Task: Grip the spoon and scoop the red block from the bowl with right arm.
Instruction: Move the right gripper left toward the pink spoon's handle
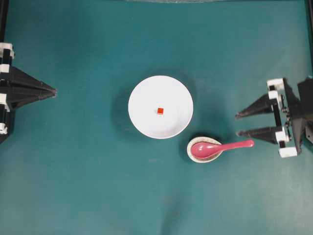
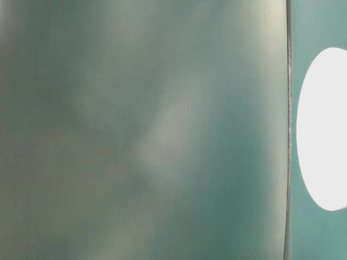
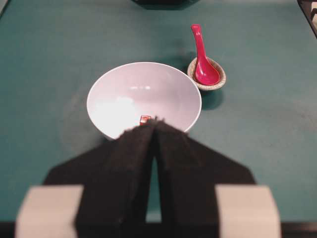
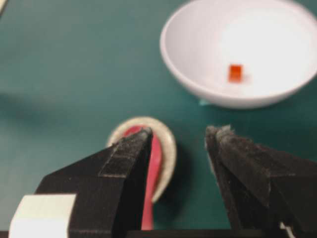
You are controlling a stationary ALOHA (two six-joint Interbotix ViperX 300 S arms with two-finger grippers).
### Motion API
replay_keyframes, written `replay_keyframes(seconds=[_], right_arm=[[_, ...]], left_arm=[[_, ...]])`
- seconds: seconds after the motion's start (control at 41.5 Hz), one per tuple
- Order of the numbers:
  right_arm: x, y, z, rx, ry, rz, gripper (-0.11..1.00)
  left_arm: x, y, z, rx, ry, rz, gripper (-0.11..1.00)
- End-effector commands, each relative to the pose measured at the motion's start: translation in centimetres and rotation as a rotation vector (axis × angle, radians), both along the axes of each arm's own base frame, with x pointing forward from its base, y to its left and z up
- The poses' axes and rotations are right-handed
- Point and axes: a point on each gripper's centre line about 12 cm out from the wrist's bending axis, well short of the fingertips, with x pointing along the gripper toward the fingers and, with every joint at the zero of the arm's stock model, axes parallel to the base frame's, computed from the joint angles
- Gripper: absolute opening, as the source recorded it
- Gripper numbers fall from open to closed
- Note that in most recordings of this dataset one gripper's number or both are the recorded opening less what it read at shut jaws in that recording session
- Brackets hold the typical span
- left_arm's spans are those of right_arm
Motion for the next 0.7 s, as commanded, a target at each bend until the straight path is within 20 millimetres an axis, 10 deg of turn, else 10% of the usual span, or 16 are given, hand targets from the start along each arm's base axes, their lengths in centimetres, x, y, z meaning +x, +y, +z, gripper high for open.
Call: replay_keyframes(seconds=[0.0,0.675], right_arm=[[0.0,0.5,-0.2,0.017,-0.047,0.008,0.54],[-0.3,2.3,-7.2,-0.038,0.033,0.033,0.53]], left_arm=[[0.2,0.1,1.1,0.005,-0.028,0.002,0.00],[0.3,0.1,1.1,0.010,-0.024,0.002,0.00]])
